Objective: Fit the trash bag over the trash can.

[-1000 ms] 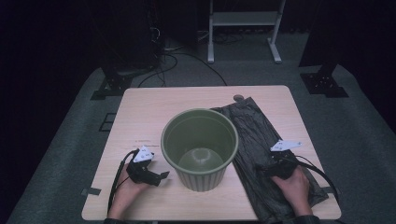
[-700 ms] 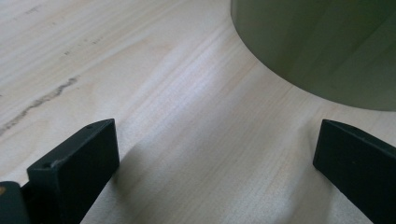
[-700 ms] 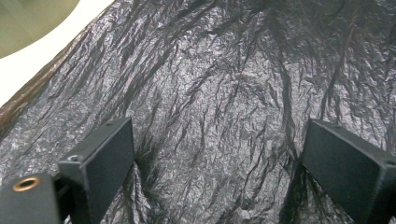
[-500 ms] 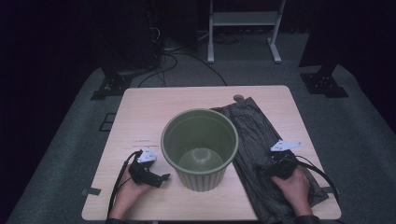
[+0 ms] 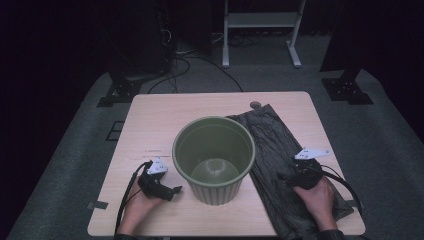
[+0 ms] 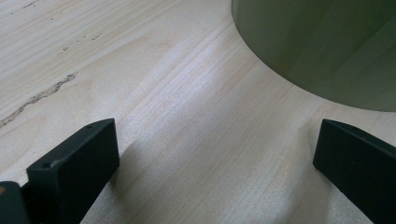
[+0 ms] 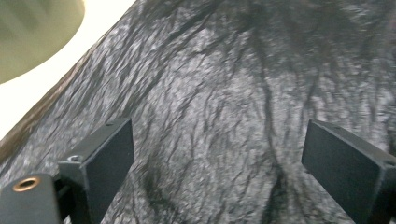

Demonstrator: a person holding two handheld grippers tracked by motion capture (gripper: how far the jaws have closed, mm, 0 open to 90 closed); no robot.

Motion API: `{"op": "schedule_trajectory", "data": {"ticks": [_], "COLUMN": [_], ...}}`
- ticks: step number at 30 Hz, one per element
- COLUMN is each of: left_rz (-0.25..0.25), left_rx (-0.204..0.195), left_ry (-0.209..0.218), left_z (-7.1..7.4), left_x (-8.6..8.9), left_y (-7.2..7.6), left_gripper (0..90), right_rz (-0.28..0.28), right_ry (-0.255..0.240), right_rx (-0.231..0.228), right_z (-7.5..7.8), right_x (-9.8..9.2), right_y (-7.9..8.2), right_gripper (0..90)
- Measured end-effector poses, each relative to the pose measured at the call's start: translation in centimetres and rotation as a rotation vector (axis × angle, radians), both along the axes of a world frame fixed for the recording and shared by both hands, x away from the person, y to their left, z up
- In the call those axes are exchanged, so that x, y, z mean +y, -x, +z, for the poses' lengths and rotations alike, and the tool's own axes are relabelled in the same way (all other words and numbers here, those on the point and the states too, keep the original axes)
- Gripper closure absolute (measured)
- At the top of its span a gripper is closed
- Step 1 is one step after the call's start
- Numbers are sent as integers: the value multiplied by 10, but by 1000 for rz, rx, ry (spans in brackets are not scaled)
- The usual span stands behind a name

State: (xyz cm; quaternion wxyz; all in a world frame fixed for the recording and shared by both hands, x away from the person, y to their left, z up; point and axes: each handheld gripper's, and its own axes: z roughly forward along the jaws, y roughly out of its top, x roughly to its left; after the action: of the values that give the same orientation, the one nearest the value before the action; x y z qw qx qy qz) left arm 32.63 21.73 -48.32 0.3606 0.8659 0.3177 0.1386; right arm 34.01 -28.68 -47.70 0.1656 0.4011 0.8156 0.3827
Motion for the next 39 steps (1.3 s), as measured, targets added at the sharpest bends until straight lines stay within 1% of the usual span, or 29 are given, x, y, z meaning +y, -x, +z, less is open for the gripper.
{"op": "schedule_trajectory", "data": {"ticks": [2, 6, 8, 10, 12, 15, 20, 23, 25, 27, 29, 32, 34, 36, 39], "left_rz": [0, 1, 2, 3, 2, 3, 3, 3, 3, 2, 2, 3, 2, 2, 2], "left_rx": [0, 0, 0, 0, 1, 1, 1, 1, 0, 1, 1, 0, 1, 0, 1], "left_ry": [0, 0, 0, 0, 0, 0, 0, 0, 0, 0, 0, 0, 0, 0, 0], "left_z": [0, 0, 0, 0, 0, 0, 0, 0, 0, 0, 0, 0, 0, 0, 0], "left_x": [0, 0, 0, 0, 0, 0, 0, 0, 0, 0, 0, 0, 0, 0, 0], "left_y": [0, 0, 0, 0, 0, 0, 1, 1, 1, 1, 0, 1, 1, 0, 0], "left_gripper": [0, 0, 0, 0, 0, 0, 0, 0, 0, 0, 0, 0, 0, 0, 0], "right_rz": [-17, -44, -57, -68, -79, -88, -101, -106, -114, -113, -114, -103, -90, -79, -62], "right_ry": [-1, 30, 33, 42, 50, 76, 94, 76, 85, 82, 81, 65, 58, 58, 34], "right_rx": [-1, -2, 4, 0, 7, 13, 35, 49, 69, 84, 89, 99, 114, 107, 111], "right_z": [3, 8, 11, 13, 14, 15, 13, 10, 6, 3, 2, 1, -1, -2, -2], "right_x": [-4, -12, -17, -22, -26, -30, -38, -41, -42, -43, -43, -42, -40, -37, -34], "right_y": [-2, -6, -9, -12, -14, -19, -30, -38, -43, -46, -48, -48, -49, -49, -48], "right_gripper": [78, 78, 78, 78, 78, 78, 78, 78, 78, 78, 78, 78, 77, 78, 77]}}
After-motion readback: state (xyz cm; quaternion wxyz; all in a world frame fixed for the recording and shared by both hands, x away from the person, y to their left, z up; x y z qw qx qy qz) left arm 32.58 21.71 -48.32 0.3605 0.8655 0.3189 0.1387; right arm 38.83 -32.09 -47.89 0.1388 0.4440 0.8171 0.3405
